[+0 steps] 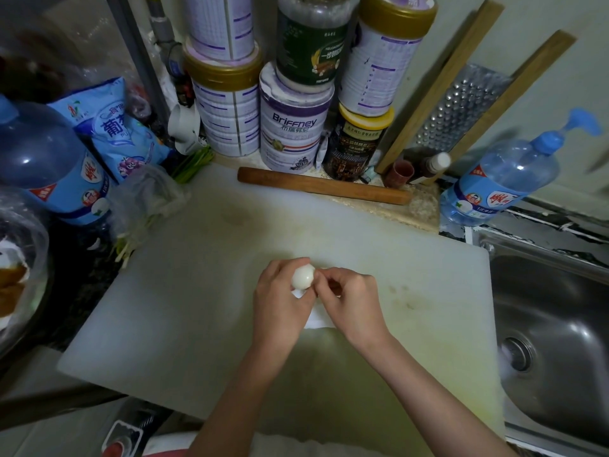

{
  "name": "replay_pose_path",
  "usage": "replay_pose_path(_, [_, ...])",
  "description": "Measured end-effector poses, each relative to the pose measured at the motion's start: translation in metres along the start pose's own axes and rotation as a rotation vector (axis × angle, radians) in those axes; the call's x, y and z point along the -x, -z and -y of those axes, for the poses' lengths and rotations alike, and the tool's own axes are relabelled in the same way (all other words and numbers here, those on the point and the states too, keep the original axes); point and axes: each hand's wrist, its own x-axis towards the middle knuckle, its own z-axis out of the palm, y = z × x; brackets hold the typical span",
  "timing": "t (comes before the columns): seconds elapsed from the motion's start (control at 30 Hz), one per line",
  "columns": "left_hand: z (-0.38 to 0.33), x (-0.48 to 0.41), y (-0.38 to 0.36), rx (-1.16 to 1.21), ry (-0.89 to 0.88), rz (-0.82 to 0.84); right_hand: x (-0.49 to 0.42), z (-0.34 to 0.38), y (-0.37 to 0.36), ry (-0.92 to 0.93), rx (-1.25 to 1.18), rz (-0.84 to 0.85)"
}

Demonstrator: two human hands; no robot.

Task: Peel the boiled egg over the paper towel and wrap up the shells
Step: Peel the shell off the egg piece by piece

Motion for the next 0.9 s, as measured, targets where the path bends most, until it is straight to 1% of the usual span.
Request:
replay_pose_path(0.3, [-0.002, -0.001, -0.001, 0.022, -0.004, -0.007, 0.003, -0.002, -0.003, -0.007, -0.03, -0.075])
replay_pose_path(0.43, [-0.001, -0.002, -0.002, 0.048, -0.002, -0.018, 0.0, -0.005, -0.002, -0.08, -0.087, -0.104])
replay_pose_path(0.57, [0.0, -0.002, -0.002, 0.091, 0.024, -0.011, -0.003, -0.008, 0.0, -0.113, -0.109, -0.087])
replay_pose_path(0.63, [-0.001, -0.003, 0.0, 0.158, 0.076, -0.002, -0.005, -0.01, 0.001, -0.178, -0.176, -0.087])
replay_pose_path(0.8, [-0.003, -0.004, 0.004, 0.365, 0.215, 0.039, -0.011, -0.014, 0.001, -0.413, -0.484, -0.068])
replay_pose_path(0.9, [0.001, -0.006, 0.005, 0.435, 0.27, 0.069, -0.011, -0.015, 0.004, -0.488, -0.634, -0.05])
